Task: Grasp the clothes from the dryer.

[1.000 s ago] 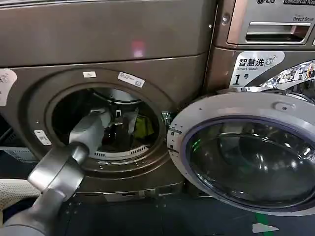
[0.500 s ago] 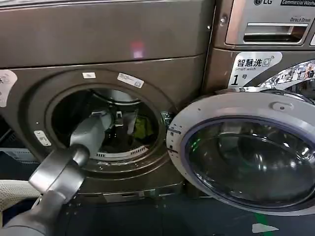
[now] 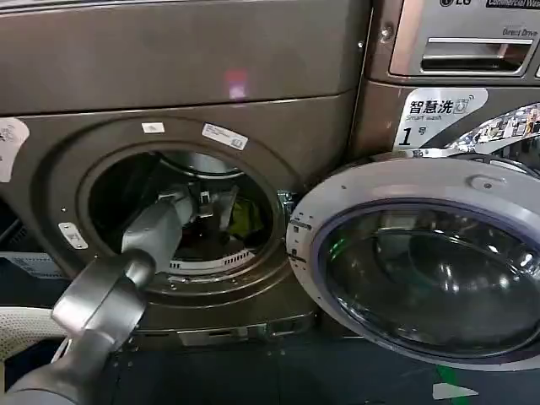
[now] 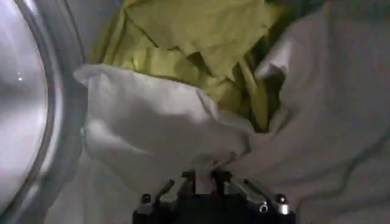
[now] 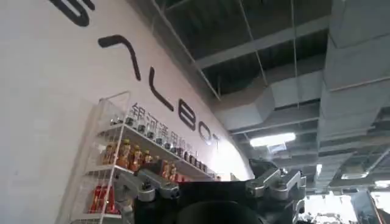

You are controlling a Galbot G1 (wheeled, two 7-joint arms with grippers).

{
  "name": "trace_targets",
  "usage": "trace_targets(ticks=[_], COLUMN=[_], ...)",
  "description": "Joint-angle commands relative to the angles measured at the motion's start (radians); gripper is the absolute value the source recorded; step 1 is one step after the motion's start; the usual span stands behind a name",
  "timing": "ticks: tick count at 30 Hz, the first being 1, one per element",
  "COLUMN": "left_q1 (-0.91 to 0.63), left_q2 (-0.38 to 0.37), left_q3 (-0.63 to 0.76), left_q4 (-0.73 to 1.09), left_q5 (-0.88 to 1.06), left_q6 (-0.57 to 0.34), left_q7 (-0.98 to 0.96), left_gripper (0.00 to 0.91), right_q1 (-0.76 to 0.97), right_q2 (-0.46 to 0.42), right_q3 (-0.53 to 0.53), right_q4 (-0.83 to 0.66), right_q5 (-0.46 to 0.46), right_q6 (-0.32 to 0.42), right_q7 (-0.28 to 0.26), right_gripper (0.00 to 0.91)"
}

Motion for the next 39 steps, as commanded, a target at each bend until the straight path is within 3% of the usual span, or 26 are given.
trace_targets(ticks=[1, 10, 22, 29, 39], left_q1=[0.104, 0.251, 0.401, 0.51, 0.619], left_q2=[0.035, 0.057, 0.054, 0.053, 0.019], left_q3=[-0.267, -0.35, -0.459, -0.515, -0.555], left_q4=[-0.232, -0.498, -0.799, -0.974, -1.086], left_q5=[-0.248, -0.548, -0.71, -0.73, -0.691], left_q6=[0.052, 0.089, 0.057, -0.051, -0.229], left_q7=[-0.096, -0.284, -0.607, -0.763, -0.991], left_gripper=[0.0, 0.0, 0.0, 0.0, 0.0], right_q1=[0.003, 0.008, 0.001, 0.007, -0.003], right_q2=[-0.002, -0.006, -0.003, 0.003, 0.009], right_q3=[-0.003, -0.011, 0.001, -0.004, 0.002], right_q4=[0.003, 0.015, 0.014, 0.033, 0.033], right_q5=[-0.007, -0.009, -0.007, -0.014, -0.013], right_q6=[0.001, 0.0, 0.004, 0.015, 0.047], right_q7=[0.001, 0.002, -0.003, -0.006, -0.008], right_gripper=[0.907, 0.907, 0.907, 0.907, 0.907])
